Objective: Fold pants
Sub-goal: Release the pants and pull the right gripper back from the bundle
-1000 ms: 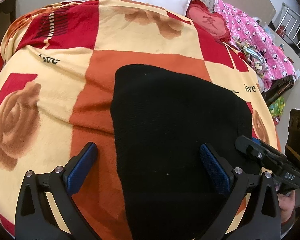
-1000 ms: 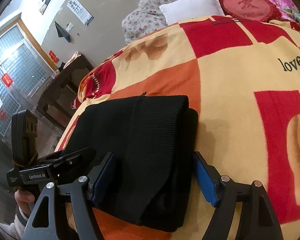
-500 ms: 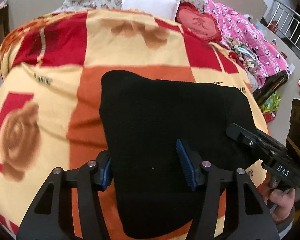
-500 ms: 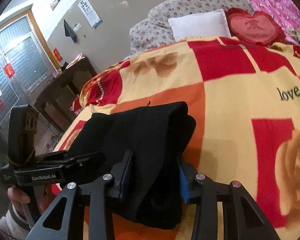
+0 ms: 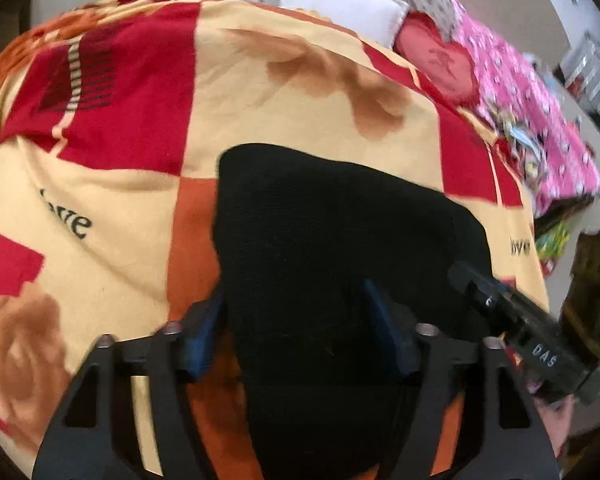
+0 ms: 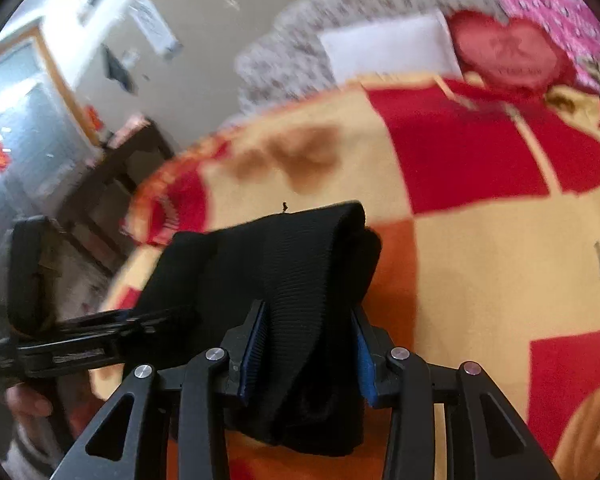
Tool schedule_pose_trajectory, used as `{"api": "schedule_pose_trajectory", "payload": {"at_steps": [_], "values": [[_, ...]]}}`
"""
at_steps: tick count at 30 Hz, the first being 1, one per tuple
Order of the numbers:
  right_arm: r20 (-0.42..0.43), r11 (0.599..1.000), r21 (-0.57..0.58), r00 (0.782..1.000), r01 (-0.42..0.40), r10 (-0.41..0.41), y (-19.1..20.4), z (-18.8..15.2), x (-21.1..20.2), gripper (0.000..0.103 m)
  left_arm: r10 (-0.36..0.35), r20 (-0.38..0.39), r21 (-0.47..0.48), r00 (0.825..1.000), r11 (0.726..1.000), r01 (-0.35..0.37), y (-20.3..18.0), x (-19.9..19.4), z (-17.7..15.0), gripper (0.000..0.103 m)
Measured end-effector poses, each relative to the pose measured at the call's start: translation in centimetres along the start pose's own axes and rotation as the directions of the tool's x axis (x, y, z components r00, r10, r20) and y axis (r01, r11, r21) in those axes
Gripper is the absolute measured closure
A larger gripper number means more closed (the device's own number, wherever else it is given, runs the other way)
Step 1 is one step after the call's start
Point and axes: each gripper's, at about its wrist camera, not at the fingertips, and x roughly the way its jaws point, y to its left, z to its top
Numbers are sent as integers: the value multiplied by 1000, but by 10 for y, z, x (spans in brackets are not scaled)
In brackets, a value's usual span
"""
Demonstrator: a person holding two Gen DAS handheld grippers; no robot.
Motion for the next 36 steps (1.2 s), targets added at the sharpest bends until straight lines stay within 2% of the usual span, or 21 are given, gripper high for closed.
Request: {"api": "schedule_pose_trajectory", "payload": {"at_steps": [2,5,9,13,17,24,27,36], "values": [[5,1000,9,1000,-12,12,-3,0,-4,55,5,-1,7,1000,1000,-5,0,-1,1,24],[35,999,-29,999,38,-37,8,3,-29,55,42,13,45,999,998,-43,-4,-7,-1,24],[98,995,-102,995,-19,29,34,7,-59,55,105,55,78,993,991,-110,-14,-18,-9,24],[79,983,-186,997,1,14,57,0,-56,63,137,77,82,988,986,-143,-19,-18,-13,24],[-2,978,-193,997,76,-78,52,-31,-29,64,143,100,80,985,985,-151,-22,-23,-21,24],[61,983,-172,997,60,-50,57,-28,-55,65,215,176,113,961,965,-236,-32,-41,-37,24],[86,984,-157,994,83,-70,58,-29,-63,64,251,205,121,946,953,-279,-37,-48,-45,24],[133,984,-140,987,110,-91,65,-34,-83,57,276,253,99,927,946,-309,-44,-65,-68,24]]}}
